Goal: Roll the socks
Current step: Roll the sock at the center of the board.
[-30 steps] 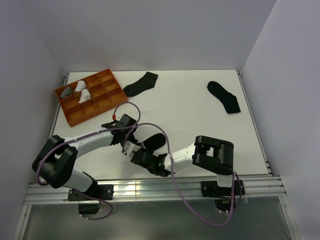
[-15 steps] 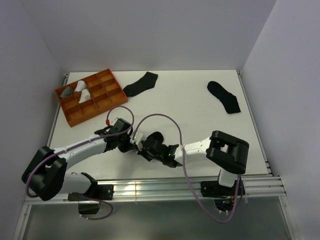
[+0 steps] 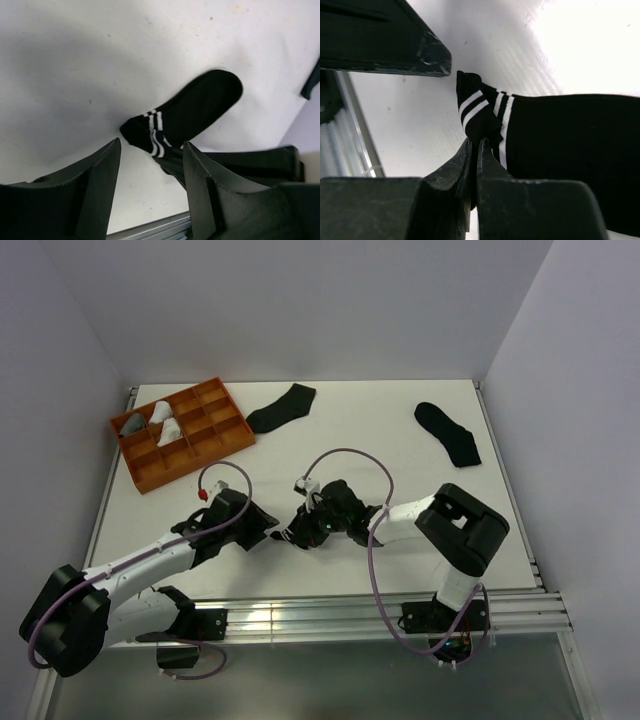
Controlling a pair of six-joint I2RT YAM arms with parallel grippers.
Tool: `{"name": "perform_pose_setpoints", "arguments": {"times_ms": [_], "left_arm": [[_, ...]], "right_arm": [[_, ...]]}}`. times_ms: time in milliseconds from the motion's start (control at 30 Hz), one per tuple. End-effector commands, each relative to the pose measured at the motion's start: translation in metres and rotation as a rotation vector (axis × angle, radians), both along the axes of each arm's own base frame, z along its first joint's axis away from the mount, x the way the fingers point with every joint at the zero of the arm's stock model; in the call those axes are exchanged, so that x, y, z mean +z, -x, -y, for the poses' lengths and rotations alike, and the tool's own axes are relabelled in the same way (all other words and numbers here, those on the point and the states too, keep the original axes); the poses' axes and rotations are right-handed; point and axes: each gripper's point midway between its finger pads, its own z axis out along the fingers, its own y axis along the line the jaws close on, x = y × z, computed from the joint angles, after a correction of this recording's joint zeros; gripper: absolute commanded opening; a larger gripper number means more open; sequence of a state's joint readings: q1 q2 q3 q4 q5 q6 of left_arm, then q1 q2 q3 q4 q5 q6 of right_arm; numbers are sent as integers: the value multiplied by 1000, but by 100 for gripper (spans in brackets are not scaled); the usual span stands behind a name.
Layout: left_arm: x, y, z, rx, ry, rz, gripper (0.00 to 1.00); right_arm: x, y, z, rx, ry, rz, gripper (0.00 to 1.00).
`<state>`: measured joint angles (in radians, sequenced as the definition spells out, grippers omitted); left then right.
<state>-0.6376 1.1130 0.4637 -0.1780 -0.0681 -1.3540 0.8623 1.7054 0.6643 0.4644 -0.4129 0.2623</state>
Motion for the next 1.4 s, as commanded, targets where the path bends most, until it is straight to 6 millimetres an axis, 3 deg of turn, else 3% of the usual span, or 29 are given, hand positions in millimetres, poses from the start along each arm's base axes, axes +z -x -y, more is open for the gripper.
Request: {"name": "perform_pose_setpoints", "arguments": {"times_ms": [0, 267, 533, 1067, 1367], "left_arm": [[19, -6, 13, -4, 100, 70, 57], [0, 9, 26, -33, 125, 12, 54], [-4, 14, 40, -43, 131, 13, 52], [-27, 8, 36, -22, 51, -2, 49], [-48, 6, 35, -25, -19, -44, 43]], "right_arm": [[10, 9, -9, 47, -99, -107, 0], [1, 4, -2, 5, -132, -328, 0], [-8, -5, 13, -110, -171, -474, 0], [-40, -6, 29, -198, -125, -643, 0], [-49, -5, 36, -225, -113, -690, 1]]}}
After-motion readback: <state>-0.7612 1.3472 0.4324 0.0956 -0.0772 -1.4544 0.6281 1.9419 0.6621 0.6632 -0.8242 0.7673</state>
